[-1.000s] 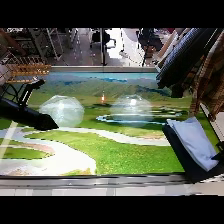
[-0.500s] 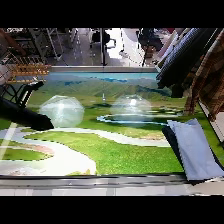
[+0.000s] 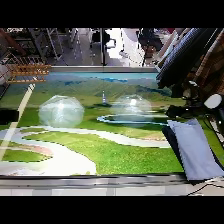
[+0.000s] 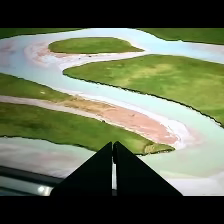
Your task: Fold the clothes and pants, and hang the long-sleeved shirts on hangers.
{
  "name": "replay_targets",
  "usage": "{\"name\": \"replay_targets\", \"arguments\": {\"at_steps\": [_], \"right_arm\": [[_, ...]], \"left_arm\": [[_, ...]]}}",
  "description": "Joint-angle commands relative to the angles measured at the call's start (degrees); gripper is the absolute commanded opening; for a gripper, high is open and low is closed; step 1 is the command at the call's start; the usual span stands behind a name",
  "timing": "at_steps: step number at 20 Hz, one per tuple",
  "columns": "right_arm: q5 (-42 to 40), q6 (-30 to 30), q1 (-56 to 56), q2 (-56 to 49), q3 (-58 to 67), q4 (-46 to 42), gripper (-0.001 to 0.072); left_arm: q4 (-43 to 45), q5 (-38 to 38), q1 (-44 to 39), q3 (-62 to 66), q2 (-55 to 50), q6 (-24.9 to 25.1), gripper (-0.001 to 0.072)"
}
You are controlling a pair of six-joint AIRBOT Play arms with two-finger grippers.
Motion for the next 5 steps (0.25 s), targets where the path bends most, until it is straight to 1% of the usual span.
{"name": "replay_targets", "arguments": {"at_steps": [1, 2, 3, 5], "right_arm": [[-11.39, -1.07, 5.81, -0.07, -0.50, -6.99, 0.0135], [-12.81, -1.07, 5.79, -0.07, -0.50, -7.28, 0.0024], [-13.75, -1.03, 5.79, -0.07, -0.48, -8.17, 0.0038], [-13.53, -0.98, 5.84, 0.00, -0.50, -7.69, 0.0034]], "left_arm": [[2.25, 1.60, 1.07, 0.02, 0.96, -2.49, 0.0006], [2.25, 1.62, 1.07, 0.02, 0.94, -2.49, 0.0006], [2.25, 1.60, 1.07, 0.02, 0.96, -2.49, 0.0006], [2.25, 1.62, 1.07, 0.02, 0.96, -2.49, 0.0006]]}}
